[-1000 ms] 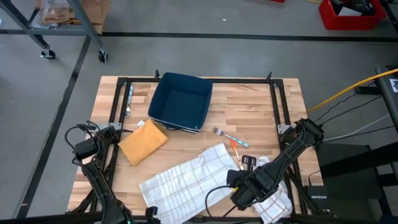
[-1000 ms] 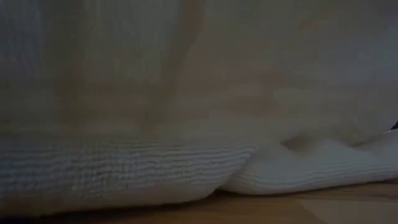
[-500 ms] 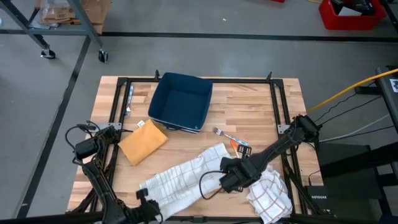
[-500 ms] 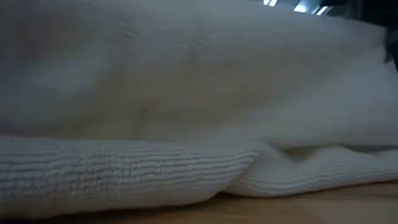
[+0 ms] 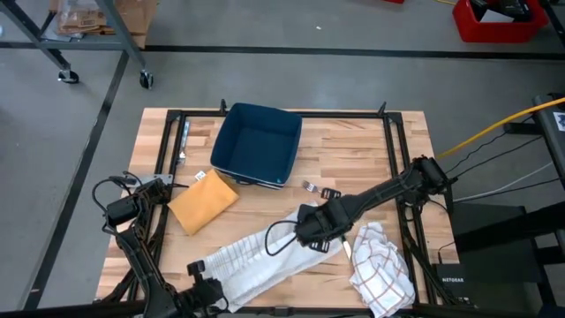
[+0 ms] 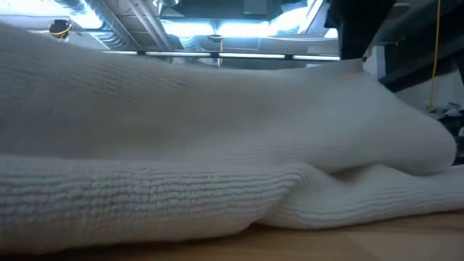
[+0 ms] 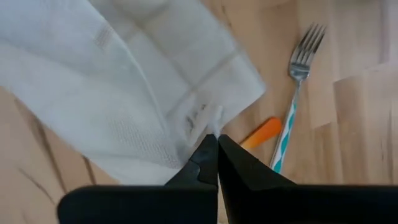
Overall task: Fold towel
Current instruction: Fold the top white patterned towel
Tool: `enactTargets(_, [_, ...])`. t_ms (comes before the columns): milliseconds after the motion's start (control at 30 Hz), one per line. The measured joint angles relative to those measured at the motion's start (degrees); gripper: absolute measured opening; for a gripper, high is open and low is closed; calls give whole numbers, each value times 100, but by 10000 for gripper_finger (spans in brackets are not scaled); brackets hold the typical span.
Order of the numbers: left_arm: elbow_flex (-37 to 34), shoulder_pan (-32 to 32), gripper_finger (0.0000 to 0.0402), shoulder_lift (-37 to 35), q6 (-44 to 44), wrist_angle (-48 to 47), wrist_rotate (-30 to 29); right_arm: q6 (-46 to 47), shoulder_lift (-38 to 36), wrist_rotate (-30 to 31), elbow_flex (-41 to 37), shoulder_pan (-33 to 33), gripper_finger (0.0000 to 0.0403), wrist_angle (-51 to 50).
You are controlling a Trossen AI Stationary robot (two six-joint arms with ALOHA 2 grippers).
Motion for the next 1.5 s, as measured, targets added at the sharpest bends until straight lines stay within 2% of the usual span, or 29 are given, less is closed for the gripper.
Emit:
enactTargets(133, [0,2,3,0,-86,-242,-1,-72,0,12,0,-147,6,2])
enactTargets(333, [0,31,3,-2,308,-518,-1,-233,76,189,0,-178,23,-29])
enactTargets(533, [-4,77,4,-2,-76,-1405,47,-232,186,382,-122,-178,70,1])
enactTargets(767, [-4,79,4,-2,-114,-1702,129,-221,254,337,-336,-178,136,123])
enactTargets(1033, [-4,79,6,0,28,-1706,130,-213,254,38,-350,-177,149,549])
enactTargets(1133, [-4,104,27,0,59,-1716,180,-213,254,37,-350,-176,149,655])
enactTargets(1333, [-122,199,114,2,21,-1737,282,-214,254,37,-350,-176,150,726])
enactTargets(1500, [-424,234,154,9,-283,-2099,961,-213,254,-65,-350,-174,150,728])
